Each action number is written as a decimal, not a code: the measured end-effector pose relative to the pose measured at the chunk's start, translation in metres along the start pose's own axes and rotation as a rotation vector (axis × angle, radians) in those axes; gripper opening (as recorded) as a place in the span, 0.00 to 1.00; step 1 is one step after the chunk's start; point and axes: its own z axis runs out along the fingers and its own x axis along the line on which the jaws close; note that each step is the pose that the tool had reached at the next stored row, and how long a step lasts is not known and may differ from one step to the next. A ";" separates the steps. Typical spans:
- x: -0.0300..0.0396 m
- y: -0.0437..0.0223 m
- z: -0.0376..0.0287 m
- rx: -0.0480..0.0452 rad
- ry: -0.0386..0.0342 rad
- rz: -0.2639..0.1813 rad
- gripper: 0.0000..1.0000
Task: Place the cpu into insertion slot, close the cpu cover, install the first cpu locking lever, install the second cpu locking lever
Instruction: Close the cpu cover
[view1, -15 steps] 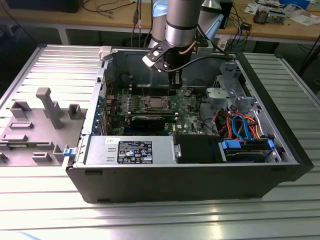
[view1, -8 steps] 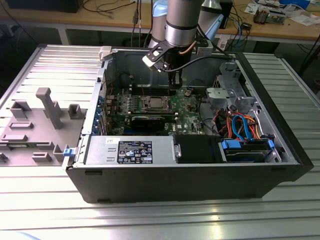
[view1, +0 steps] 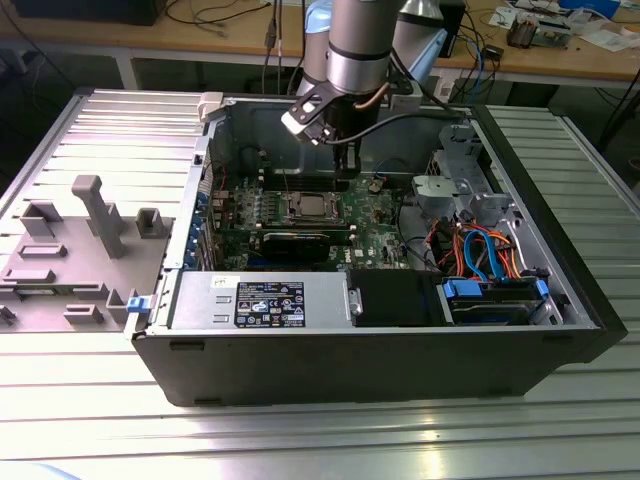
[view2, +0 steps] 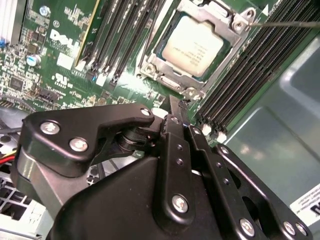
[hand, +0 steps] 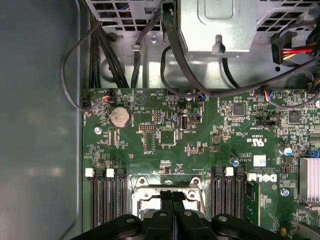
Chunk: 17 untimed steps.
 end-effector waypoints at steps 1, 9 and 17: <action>-0.0001 -0.0017 0.0008 0.0000 -0.0001 0.000 0.11; -0.0003 -0.0161 0.0067 0.0008 -0.0002 0.000 0.11; -0.0002 -0.0195 0.0082 0.0007 0.0000 0.000 0.11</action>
